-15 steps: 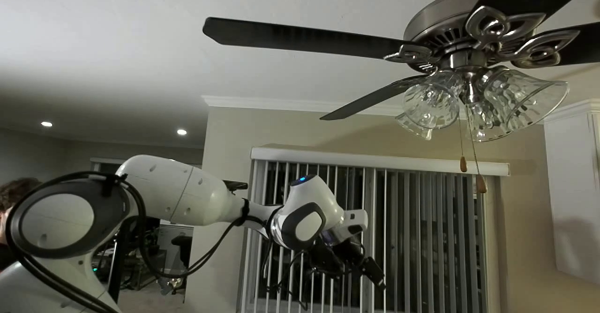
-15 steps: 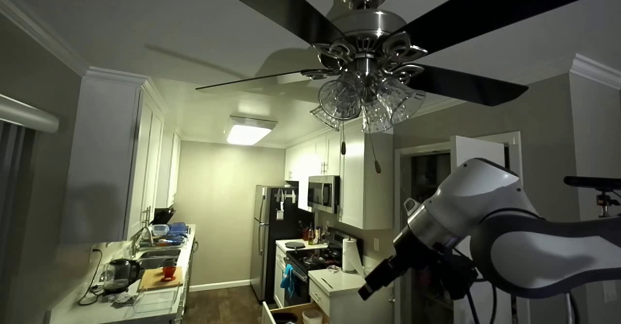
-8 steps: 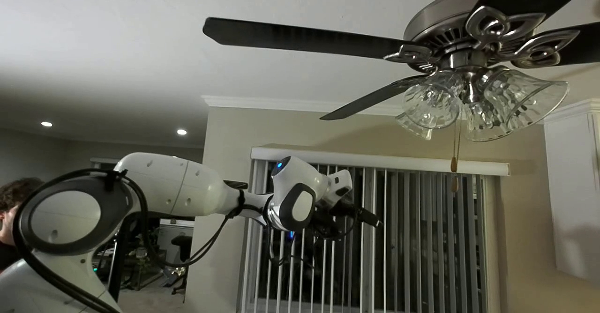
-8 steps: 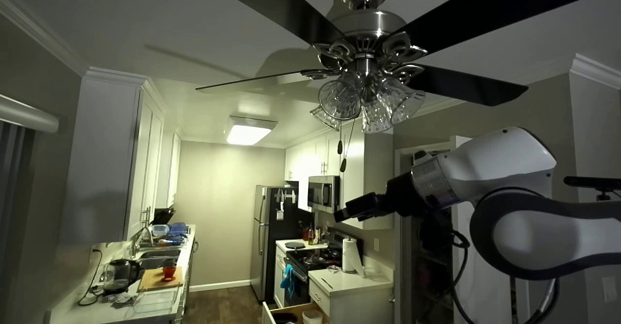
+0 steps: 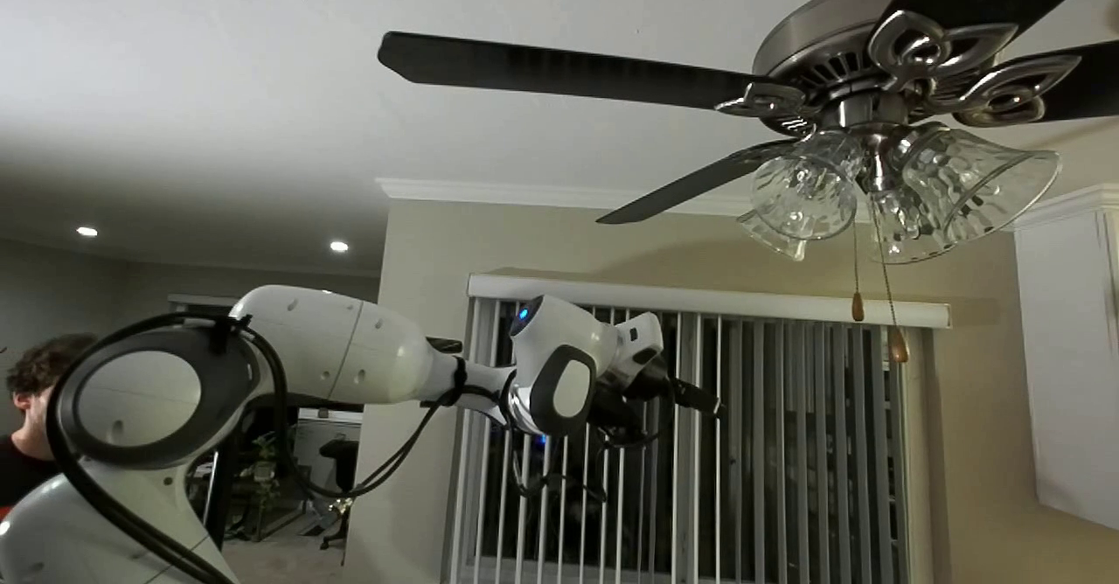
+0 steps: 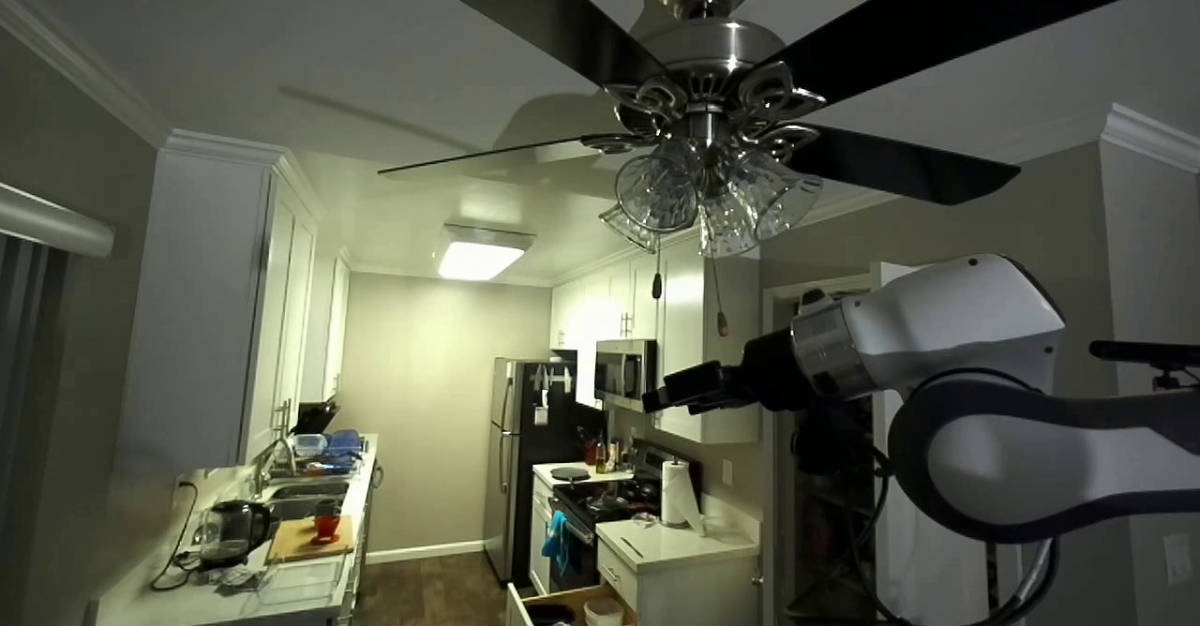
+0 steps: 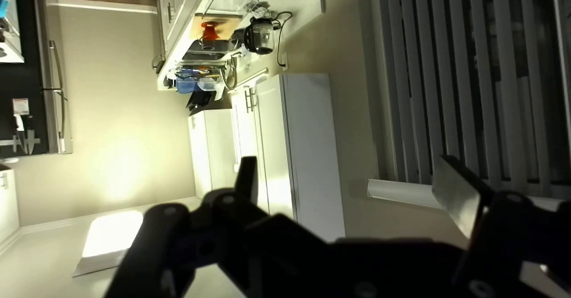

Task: Switch the chandelier on using the string switch

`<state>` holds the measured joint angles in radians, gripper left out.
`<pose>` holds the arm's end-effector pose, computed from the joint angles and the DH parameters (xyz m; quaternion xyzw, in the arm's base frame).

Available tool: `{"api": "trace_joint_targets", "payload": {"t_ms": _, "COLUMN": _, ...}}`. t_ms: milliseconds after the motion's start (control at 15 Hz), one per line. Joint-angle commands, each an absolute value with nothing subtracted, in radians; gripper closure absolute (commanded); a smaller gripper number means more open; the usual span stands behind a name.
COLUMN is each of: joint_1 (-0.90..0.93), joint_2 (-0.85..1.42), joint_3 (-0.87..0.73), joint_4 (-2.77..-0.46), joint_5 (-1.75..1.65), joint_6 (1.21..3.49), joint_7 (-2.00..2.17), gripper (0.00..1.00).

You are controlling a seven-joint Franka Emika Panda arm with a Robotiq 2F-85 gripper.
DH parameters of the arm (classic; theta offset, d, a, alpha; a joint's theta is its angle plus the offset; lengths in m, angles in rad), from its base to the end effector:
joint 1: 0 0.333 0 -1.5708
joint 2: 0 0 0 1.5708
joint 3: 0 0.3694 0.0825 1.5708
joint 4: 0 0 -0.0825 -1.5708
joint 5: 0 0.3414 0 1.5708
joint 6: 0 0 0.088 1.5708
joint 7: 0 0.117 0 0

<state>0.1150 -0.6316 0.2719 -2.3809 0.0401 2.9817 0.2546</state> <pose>0.3062 0.1723 0.7338 -0.8176 -0.0645 -0.5602 0.1168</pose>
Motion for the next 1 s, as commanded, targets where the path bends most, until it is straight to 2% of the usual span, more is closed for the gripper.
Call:
{"api": "trace_joint_targets", "payload": {"t_ms": 0, "joint_1": 0.08, "joint_2": -0.636, "joint_3": 0.296, "joint_4": -2.394, "joint_5": 0.045, "joint_6": 3.032, "joint_7": 0.268, "gripper": 0.0}}
{"api": "trace_joint_targets", "payload": {"t_ms": 333, "joint_1": -0.108, "joint_2": -0.615, "joint_3": 0.425, "joint_4": -2.388, "joint_5": 0.042, "joint_6": 3.295, "joint_7": 0.368, "gripper": 0.0}}
{"api": "trace_joint_targets", "payload": {"t_ms": 600, "joint_1": -0.353, "joint_2": -0.62, "joint_3": 0.586, "joint_4": -2.363, "joint_5": 0.071, "joint_6": 3.435, "joint_7": 0.411, "gripper": 0.0}}
{"api": "trace_joint_targets", "payload": {"t_ms": 933, "joint_1": -0.641, "joint_2": -0.647, "joint_3": 0.762, "joint_4": -2.295, "joint_5": 0.14, "joint_6": 3.445, "joint_7": 0.437, "gripper": 0.0}}
